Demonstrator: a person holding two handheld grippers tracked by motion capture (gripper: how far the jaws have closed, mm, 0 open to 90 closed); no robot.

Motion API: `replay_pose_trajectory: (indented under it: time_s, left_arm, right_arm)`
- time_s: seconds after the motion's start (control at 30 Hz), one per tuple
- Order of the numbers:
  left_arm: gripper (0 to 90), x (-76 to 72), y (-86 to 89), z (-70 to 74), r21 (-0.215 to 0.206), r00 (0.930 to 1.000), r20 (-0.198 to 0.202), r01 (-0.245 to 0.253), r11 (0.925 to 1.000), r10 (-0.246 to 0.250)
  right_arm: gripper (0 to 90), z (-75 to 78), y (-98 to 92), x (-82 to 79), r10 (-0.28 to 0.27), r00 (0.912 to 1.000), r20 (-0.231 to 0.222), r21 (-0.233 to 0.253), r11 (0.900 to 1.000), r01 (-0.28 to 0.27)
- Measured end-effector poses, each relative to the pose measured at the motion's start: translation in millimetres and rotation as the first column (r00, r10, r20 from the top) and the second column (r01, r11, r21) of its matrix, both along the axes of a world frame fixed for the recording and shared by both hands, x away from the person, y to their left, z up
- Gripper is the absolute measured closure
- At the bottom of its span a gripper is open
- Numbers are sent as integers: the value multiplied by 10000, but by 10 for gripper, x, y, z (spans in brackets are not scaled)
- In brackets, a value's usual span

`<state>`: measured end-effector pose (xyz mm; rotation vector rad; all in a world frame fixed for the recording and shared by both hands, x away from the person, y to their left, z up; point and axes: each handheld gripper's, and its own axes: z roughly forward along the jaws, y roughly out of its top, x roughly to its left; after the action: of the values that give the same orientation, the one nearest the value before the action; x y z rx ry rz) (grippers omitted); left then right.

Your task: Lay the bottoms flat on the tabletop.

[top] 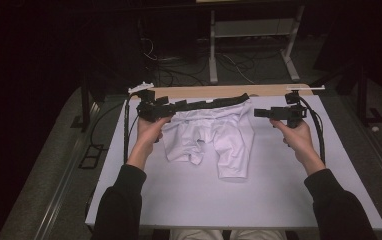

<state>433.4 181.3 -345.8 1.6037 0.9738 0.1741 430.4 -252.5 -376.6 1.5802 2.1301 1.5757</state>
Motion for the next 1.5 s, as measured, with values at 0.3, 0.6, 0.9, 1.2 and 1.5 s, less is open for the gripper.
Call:
replay_pose_trajectory:
  time_s: [0.3, 0.6, 0.9, 1.2, 1.5]
  left_arm:
    - [3, -242, -190, -201, 169, 9974, -51, 717, 9973, -716]
    - [47, -438, -363, -363, 535, 9909, -107, 1348, 9894, -1344]
    - [76, -670, -608, -512, 872, 9714, -535, 2353, 9680, -2313]
    - [143, -830, -797, -678, 1641, 9412, -685, 3376, 9269, -3307]
    - [254, -944, -931, -827, 2584, 8818, -883, 4695, 8443, -4633]
  right_arm:
    - [50, -262, 31, -194, 182, 9990, -401, -92, 9998, -186]
    - [99, -474, 25, -355, 420, 9951, -896, -341, 9984, -452]
    - [124, -503, 30, -508, 500, 9940, -968, -322, 9981, -533]
    - [134, -502, 95, -630, 691, 9936, -892, -156, 9974, -707]
    - [138, -572, 170, -715, 825, 9905, -1104, -345, 9956, -867]
